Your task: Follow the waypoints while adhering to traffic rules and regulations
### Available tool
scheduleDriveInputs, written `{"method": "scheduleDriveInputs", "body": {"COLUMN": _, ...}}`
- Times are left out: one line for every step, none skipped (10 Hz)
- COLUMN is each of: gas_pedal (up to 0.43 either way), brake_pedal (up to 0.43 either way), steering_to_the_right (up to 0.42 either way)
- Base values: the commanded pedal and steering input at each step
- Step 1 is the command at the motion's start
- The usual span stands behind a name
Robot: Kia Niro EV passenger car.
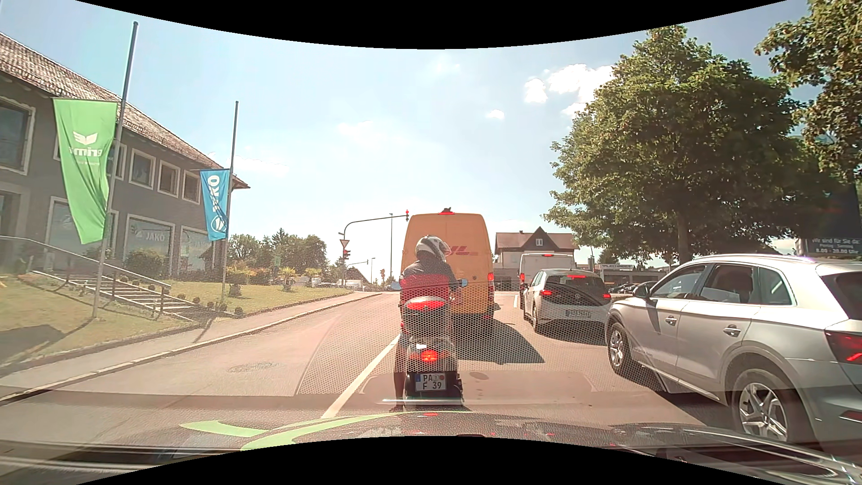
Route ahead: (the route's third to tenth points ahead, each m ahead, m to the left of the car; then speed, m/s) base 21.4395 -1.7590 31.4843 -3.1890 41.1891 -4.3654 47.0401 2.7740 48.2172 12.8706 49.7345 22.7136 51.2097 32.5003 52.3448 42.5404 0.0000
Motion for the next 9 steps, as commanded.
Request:
{"method": "scheduleDriveInputs", "body": {"gas_pedal": 0.0, "brake_pedal": 0.25, "steering_to_the_right": 0.024}}
{"method": "scheduleDriveInputs", "body": {"gas_pedal": 0.0, "brake_pedal": 0.25, "steering_to_the_right": 0.024}}
{"method": "scheduleDriveInputs", "body": {"gas_pedal": 0.0, "brake_pedal": 0.25, "steering_to_the_right": 0.024}}
{"method": "scheduleDriveInputs", "body": {"gas_pedal": 0.0, "brake_pedal": 0.244, "steering_to_the_right": 0.024}}
{"method": "scheduleDriveInputs", "body": {"gas_pedal": 0.0, "brake_pedal": 0.25, "steering_to_the_right": 0.024}}
{"method": "scheduleDriveInputs", "body": {"gas_pedal": 0.0, "brake_pedal": 0.25, "steering_to_the_right": 0.024}}
{"method": "scheduleDriveInputs", "body": {"gas_pedal": 0.0, "brake_pedal": 0.25, "steering_to_the_right": 0.024}}
{"method": "scheduleDriveInputs", "body": {"gas_pedal": 0.0, "brake_pedal": 0.25, "steering_to_the_right": 0.024}}
{"method": "scheduleDriveInputs", "body": {"gas_pedal": 0.0, "brake_pedal": 0.25, "steering_to_the_right": 0.024}}
